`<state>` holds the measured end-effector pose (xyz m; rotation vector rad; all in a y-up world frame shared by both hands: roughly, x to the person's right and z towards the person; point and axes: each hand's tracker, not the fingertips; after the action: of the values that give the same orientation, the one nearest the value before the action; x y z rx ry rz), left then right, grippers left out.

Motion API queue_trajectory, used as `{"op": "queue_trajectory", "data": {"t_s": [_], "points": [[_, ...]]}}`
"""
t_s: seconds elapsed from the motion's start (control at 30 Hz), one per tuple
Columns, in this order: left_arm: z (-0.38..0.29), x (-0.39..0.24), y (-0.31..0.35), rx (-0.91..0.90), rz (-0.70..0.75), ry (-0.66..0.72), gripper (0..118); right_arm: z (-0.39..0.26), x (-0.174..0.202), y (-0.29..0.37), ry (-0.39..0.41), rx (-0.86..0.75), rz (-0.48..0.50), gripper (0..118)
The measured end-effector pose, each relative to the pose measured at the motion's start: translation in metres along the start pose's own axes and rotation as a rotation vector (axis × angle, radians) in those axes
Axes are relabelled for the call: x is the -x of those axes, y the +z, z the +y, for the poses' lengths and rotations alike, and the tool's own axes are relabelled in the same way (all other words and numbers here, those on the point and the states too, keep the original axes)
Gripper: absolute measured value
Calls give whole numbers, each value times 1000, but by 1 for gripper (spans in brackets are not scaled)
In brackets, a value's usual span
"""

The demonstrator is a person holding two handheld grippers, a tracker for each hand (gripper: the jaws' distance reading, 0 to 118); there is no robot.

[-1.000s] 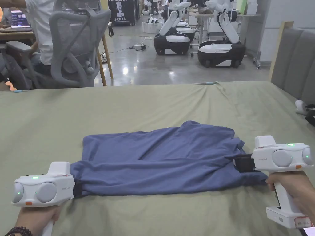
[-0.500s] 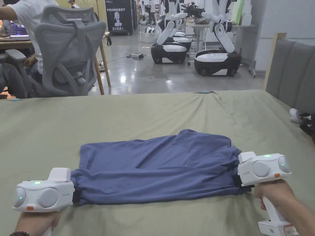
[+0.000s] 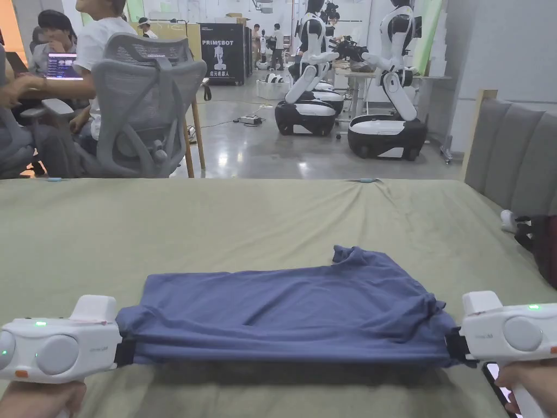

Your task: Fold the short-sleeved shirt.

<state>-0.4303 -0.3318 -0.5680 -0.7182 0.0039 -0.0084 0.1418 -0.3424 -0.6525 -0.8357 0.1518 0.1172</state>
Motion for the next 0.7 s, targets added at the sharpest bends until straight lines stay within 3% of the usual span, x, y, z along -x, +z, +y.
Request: {"op": "queue_trajectory", "data": {"t_s": [0.13,0.3,0.33,0.37,0.4,0.43,0.47,0.5,0.6,0.7], "points": [[-30,-6,-24,100,16,-5,3,-25,10,-24,37,85,-19,6],[-42,-10,-34,95,33,21,4,-29,18,-38,60,91,-46,6],[-40,-10,-32,94,36,26,9,-26,18,-37,61,95,-49,7],[-38,-9,-31,89,36,32,22,-25,18,-34,65,100,-51,13],[-37,-8,-29,84,35,36,48,-24,19,-30,72,98,-53,26],[-36,-7,-27,80,41,36,90,-23,20,-27,81,83,-63,63],[-34,-6,-25,77,50,37,118,-22,21,-21,99,57,-95,96],[-33,-5,-22,77,68,37,115,-20,21,-15,101,47,-84,118],[-24,2,0,-43,37,73,107,-11,18,15,46,-77,4,113],[-7,3,16,-40,62,96,109,2,20,34,12,-144,-10,101]]}}
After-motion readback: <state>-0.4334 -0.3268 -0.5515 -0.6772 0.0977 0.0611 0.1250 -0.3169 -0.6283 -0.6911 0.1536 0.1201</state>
